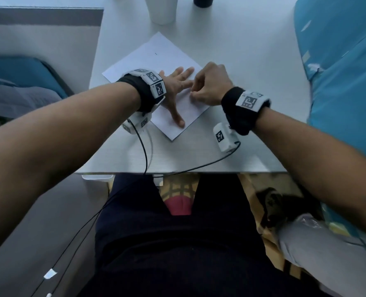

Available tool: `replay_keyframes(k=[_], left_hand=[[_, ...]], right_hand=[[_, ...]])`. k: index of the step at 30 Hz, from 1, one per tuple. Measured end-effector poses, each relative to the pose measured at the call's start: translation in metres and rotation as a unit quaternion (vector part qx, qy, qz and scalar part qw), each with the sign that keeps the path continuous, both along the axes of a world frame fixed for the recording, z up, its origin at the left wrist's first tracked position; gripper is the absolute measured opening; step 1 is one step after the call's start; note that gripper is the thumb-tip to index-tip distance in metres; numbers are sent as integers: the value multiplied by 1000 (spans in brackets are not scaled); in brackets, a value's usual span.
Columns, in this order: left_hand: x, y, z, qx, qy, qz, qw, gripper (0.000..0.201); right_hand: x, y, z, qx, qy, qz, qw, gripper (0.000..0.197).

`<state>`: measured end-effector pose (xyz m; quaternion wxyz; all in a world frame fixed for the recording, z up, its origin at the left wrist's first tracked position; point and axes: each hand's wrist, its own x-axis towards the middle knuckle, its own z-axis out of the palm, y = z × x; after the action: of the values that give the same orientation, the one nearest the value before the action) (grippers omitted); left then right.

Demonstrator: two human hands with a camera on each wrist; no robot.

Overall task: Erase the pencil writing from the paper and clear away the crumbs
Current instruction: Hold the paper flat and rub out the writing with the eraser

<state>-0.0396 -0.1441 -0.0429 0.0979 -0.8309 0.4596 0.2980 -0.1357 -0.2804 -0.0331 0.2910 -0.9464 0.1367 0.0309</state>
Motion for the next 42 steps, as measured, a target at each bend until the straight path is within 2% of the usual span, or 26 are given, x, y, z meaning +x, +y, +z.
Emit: replay_keyframes(k=[2, 5, 6, 9, 10, 13, 14, 17, 18, 21, 22, 25, 26, 29, 30, 33, 34, 37, 38, 41, 42], left_hand=[[-1, -1, 1, 4, -3, 1, 1000, 149], [-2, -1, 3, 1, 3, 6, 1000, 148], [-2, -1, 3, 2, 2, 8, 1000, 148], [-2, -1, 2, 5, -3, 9, 1000, 150], [-2, -1, 2, 6, -3, 7, 1000, 150], [-2, -1, 2, 6, -1, 7, 1000, 149], [-2, 0, 3, 10, -2, 8, 1000, 150], [-2, -1, 2, 17, -4, 8, 1000, 150], [-2, -1, 3, 16, -4, 8, 1000, 149], [-3, -1, 4, 7, -5, 10, 1000, 148], [-3, -1, 3, 9, -7, 9, 1000, 149], [-1, -2, 3, 24, -5, 6, 1000, 149], [-1, -2, 2, 24, -7, 6, 1000, 149], [-2, -1, 1, 14, -12, 5, 1000, 149], [-3, -1, 2, 15, -13, 6, 1000, 148], [-2, -4, 3, 28, -16, 6, 999, 148], [-2, -4, 4, 30, -18, 5, 999, 148], [-7, -6, 7, 34, -25, 4, 999, 146], [-8, -6, 8, 37, -25, 3, 999, 146], [-8, -10, 9, 48, -25, 1, 999, 147], [-7, -11, 10, 51, -29, 0, 998, 147]], right_hand=[[-2, 3, -1, 3, 2, 21, 1000, 4], [6, -16, 4, 8, -20, -80, 997, 10], [6, -12, 2, 7, -23, -81, 996, 10], [-2, 11, -3, 0, 8, 6, 1000, 9], [-2, 7, -2, 1, 10, 3, 1000, 9], [4, -19, 6, -5, -12, -86, 996, 15], [3, -15, 6, -4, -12, -78, 997, 14], [-8, 11, 0, -5, 14, 18, 1000, 11], [-7, 7, 1, -3, 16, 17, 1000, 12], [2, -21, 7, -2, -8, -82, 997, 15], [2, -19, 5, -3, -15, -86, 996, 15], [-7, 7, -3, -3, 13, 10, 1000, 10], [-7, 5, -4, -4, 15, 15, 1000, 10], [2, -19, 6, -8, -9, -70, 997, 14], [2, -17, 4, -11, -13, -69, 997, 14], [-8, 6, -2, -11, 21, 25, 999, 12], [-9, 3, -2, -5, 19, 24, 1000, 11], [-2, -21, 4, -6, -14, -67, 998, 14], [-1, -18, 2, -4, -20, -60, 998, 13], [-9, 6, -1, -23, 7, 40, 999, 11], [-9, 2, 1, -23, 8, 38, 999, 10]])
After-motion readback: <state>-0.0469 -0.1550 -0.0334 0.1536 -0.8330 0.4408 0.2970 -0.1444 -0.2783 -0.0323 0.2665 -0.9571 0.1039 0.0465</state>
